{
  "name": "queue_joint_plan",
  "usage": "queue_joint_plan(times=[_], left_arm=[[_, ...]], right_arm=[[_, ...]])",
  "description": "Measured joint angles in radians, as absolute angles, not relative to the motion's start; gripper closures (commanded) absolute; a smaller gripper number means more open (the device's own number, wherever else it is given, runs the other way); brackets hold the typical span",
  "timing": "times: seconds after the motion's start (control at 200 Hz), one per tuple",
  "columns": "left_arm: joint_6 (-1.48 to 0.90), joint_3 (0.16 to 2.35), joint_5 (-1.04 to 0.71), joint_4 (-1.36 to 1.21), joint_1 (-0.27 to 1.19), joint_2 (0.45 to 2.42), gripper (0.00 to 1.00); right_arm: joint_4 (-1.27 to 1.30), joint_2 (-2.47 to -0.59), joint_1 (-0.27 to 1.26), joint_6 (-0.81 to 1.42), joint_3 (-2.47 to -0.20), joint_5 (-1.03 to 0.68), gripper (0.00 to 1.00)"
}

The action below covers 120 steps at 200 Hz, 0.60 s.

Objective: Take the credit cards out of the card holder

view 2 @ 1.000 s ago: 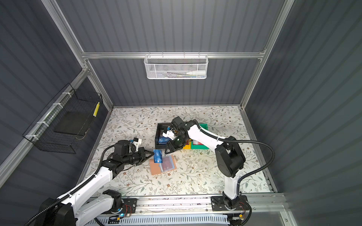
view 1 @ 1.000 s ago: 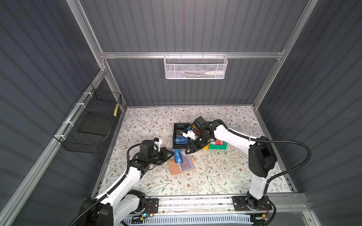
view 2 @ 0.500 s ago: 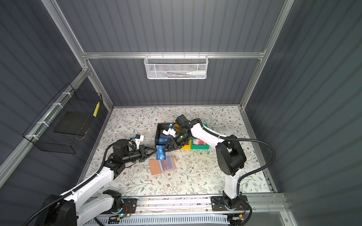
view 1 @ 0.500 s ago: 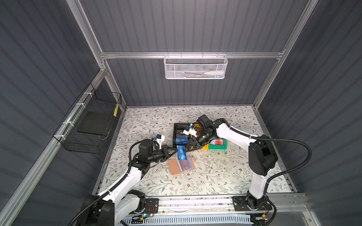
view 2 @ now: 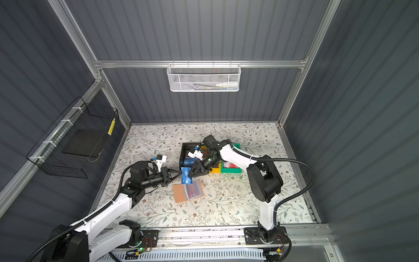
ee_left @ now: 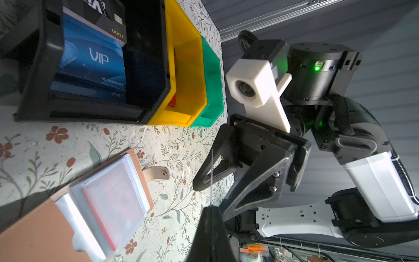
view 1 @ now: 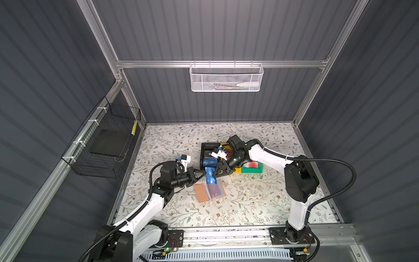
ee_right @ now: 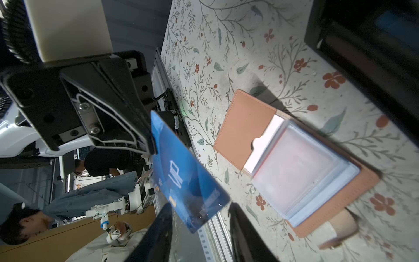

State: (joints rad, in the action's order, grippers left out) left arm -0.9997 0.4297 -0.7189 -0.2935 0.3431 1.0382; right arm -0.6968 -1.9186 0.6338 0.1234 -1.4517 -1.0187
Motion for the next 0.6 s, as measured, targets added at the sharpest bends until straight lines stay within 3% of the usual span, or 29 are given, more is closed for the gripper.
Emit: queue_joint_plan(times=[0.445,0.525,0.6], left_arm=[[-0.999,0.424,-0.699,-0.28,0.336,1.038,1.0],[-0.991,0.423,-0.698,-0.262,0.333,1.035,0.86],[-0.978,0.423,-0.696,-0.237,0.333,1.026,0.66]], right_arm=[[-0.614,-1.92,0.626,0.19,-1.421,-1.109,1.0],[-0.59,-1.919,0.626,0.205,-1.408,-1.127,1.0],[-0.569,-1.919,0.629,0.22,-1.399,-1.14,1.0]])
